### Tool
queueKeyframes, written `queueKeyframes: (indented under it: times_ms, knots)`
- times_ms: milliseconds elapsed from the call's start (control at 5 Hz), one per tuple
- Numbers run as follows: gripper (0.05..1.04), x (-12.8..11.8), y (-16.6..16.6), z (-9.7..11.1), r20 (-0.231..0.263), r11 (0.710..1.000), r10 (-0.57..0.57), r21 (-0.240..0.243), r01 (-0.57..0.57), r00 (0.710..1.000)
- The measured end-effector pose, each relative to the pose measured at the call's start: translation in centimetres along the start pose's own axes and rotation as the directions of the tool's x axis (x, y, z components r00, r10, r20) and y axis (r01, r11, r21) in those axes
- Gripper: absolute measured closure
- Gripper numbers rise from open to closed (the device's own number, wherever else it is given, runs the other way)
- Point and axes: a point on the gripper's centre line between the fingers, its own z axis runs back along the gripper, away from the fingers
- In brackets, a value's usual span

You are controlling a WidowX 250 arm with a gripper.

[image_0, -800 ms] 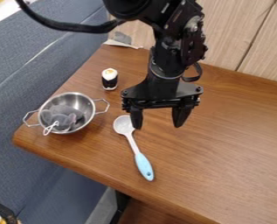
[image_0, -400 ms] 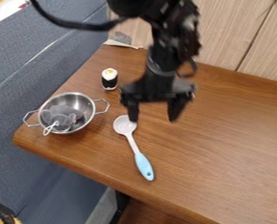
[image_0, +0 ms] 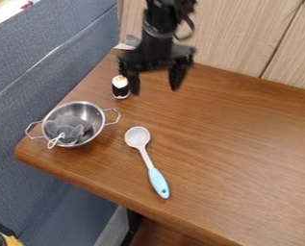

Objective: Move the sushi to the right side of the blue spoon handle

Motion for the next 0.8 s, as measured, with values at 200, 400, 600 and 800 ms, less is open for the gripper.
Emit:
queueKeyframes:
  times_ms: [200, 400, 600, 800]
  knots:
    - [0.083, 3.0, 0.9, -2.0, -0.009, 0.998, 0.068, 0.004, -0.067, 0.998]
    - [0.083, 5.8, 2.5, -4.1, -0.001, 0.991, 0.136, 0.017, -0.136, 0.991]
    - [0.083, 7.1, 3.4, -6.4, -0.020, 0.981, 0.188, 0.063, -0.186, 0.982]
    - [0.083, 8.3, 4.4, -8.3, -0.034, 0.969, 0.232, 0.098, -0.228, 0.972]
